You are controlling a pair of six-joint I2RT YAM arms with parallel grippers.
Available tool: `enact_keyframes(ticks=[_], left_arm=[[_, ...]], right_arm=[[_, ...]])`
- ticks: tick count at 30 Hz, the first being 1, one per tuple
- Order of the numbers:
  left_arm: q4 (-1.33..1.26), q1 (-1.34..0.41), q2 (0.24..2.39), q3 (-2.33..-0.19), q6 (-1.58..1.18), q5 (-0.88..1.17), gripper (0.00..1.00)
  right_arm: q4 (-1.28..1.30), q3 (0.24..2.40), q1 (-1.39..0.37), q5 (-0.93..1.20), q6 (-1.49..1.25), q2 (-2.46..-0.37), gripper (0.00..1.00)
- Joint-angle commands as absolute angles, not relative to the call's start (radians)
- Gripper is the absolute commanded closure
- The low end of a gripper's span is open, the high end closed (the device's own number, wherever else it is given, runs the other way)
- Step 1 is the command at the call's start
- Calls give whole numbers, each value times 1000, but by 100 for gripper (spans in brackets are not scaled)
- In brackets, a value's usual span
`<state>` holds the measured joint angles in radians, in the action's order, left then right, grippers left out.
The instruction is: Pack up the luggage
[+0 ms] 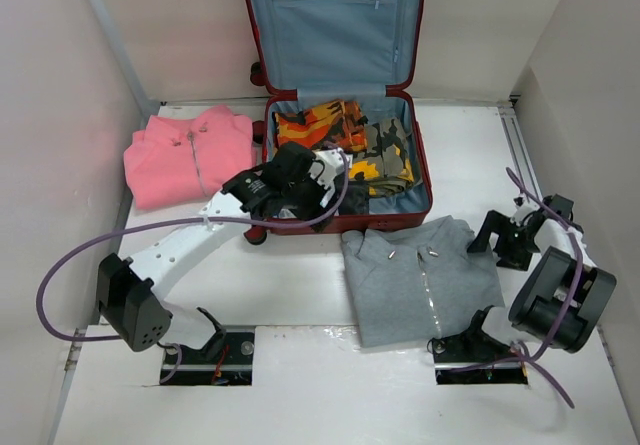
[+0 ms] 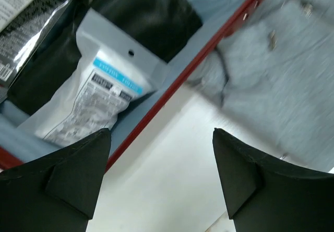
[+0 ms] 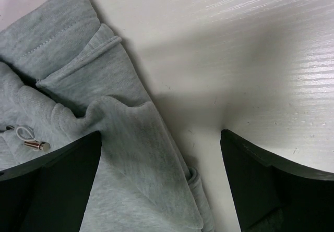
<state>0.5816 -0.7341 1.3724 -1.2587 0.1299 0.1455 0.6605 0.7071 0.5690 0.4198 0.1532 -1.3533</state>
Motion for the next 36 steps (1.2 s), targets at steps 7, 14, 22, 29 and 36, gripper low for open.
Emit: enact_keyframes(ticks=[7,14,22,29,36], left_arm=[[328,-744,1358,-1201,-273,259,20],[212,-684,1306,-1030,-556,451,14],[84,-762,1158,-596,-854,615,0],[3,-845,1238,-557,-884,581,0],[-251,-891,1351,-549,-1046,577,0]], right_arm=[[689,771,571,322,153,-1149,0],[776,882,471,269,132,-963,0],[887,1023,211,173,58,-852,0],[920,959,52,98,-58,-712,0],[945,902,28,38,-83,-684,0]])
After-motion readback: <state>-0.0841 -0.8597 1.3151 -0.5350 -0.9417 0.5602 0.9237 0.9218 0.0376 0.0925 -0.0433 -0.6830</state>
